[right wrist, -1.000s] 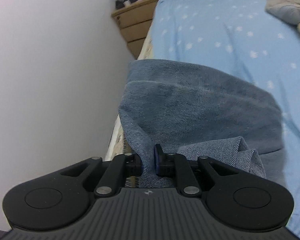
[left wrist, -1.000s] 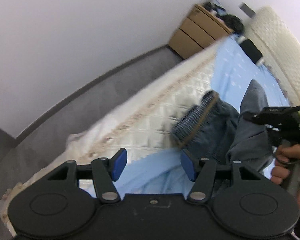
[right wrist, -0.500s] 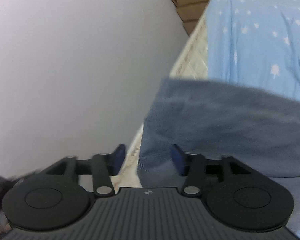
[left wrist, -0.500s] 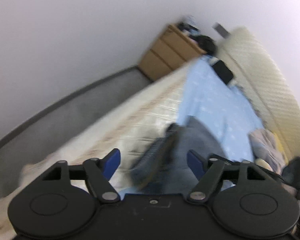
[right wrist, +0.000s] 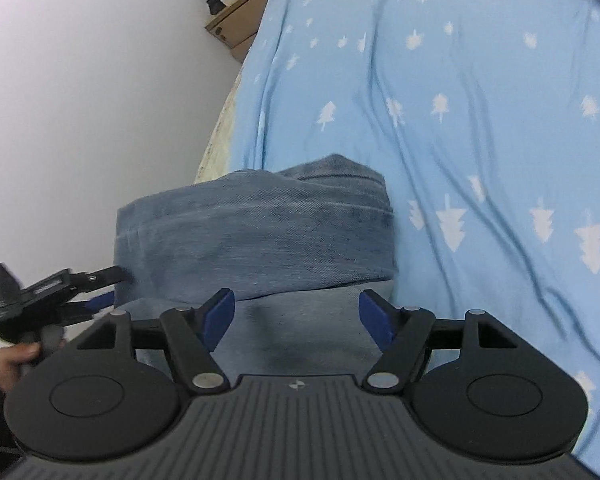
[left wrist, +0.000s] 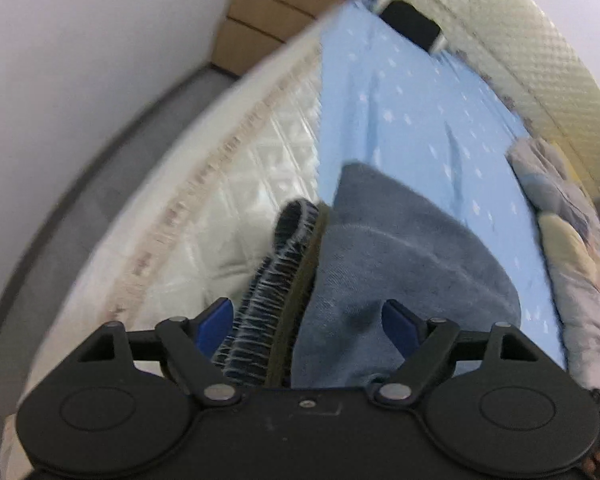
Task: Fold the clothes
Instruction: 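Lift the jeans by waistband and leg with both grippers, then carry the held jeans with both grippers toward the grey duvet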
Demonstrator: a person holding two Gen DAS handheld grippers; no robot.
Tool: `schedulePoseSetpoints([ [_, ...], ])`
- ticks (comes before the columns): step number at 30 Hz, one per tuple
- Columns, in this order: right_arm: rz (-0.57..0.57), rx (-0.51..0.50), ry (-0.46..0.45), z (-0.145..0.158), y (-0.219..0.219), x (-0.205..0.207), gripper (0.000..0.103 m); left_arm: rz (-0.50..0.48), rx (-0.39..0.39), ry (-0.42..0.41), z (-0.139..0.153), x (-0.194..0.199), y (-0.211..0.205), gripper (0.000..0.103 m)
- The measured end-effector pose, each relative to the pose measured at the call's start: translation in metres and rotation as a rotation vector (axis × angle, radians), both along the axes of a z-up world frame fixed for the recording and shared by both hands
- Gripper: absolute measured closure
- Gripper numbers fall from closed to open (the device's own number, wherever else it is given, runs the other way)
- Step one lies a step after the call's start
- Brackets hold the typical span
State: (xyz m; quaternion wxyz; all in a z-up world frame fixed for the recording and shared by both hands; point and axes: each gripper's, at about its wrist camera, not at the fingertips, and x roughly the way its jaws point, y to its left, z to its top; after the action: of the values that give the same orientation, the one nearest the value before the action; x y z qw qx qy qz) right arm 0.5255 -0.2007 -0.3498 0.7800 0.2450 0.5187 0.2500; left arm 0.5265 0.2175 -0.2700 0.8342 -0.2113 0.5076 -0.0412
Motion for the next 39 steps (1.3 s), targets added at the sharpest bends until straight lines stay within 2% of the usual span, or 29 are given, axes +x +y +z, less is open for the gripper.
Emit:
schedulePoseSetpoints([
  [4, 0.028, 0.038, 0.044, -0.023, 0.004, 0.007, 0.025, -0.039, -0.066, 0.059, -0.026, 0.013, 0.005, 0.019],
  [6, 0.043, 0.035, 0.046, -0.032, 0.009, 0.009, 0.011, -0.029, -0.103, 0.080, -0.036, 0.017, 0.009, 0.017],
  [7, 0.052, 0.036, 0.048, -0.036, 0.011, 0.010, 0.010, -0.019, -0.122, 0.088, -0.040, 0.018, 0.011, 0.017],
  [9, 0.056, 0.046, 0.064, -0.041, 0.014, 0.009, 0.004, -0.003, -0.153, 0.101, -0.046, 0.016, 0.011, 0.020],
  [11, 0.049, 0.042, 0.079, -0.044, 0.018, 0.010, 0.003, -0.007, -0.127, 0.094, -0.041, 0.012, 0.005, 0.028],
  [13, 0.032, 0.025, 0.086, -0.041, 0.022, 0.010, 0.007, -0.012, -0.101, 0.088, -0.037, 0.007, -0.002, 0.041],
  [15, 0.024, -0.001, 0.083, -0.034, 0.027, 0.007, 0.023, 0.001, -0.076, 0.087, -0.032, 0.003, -0.006, 0.059],
  [16, 0.026, -0.014, 0.076, -0.029, 0.030, 0.005, 0.028, 0.005, -0.078, 0.089, -0.027, 0.001, -0.007, 0.065],
  [17, 0.028, -0.027, 0.069, -0.023, 0.032, 0.003, 0.039, 0.010, -0.080, 0.090, -0.022, -0.001, -0.008, 0.080],
  [18, 0.026, -0.038, 0.064, -0.017, 0.034, 0.000, 0.048, 0.014, -0.081, 0.091, -0.017, -0.003, -0.009, 0.085],
  [20, 0.015, -0.051, 0.054, -0.002, 0.037, -0.005, 0.057, 0.016, -0.078, 0.079, -0.004, -0.009, -0.014, 0.087],
  [23, -0.015, -0.049, 0.042, 0.024, 0.038, -0.017, 0.064, 0.050, -0.105, 0.041, 0.021, -0.026, -0.016, 0.088],
  [30, -0.019, -0.034, -0.026, 0.117, 0.035, -0.065, 0.065, 0.091, -0.191, -0.058, 0.092, -0.080, -0.009, 0.088],
  [35, -0.014, -0.061, -0.095, 0.186, 0.030, -0.114, 0.065, 0.059, -0.249, -0.110, 0.138, -0.123, -0.002, 0.088],
  [39, -0.048, -0.084, -0.170, 0.228, 0.033, -0.155, 0.065, 0.024, -0.297, -0.161, 0.172, -0.149, 0.002, 0.088],
])
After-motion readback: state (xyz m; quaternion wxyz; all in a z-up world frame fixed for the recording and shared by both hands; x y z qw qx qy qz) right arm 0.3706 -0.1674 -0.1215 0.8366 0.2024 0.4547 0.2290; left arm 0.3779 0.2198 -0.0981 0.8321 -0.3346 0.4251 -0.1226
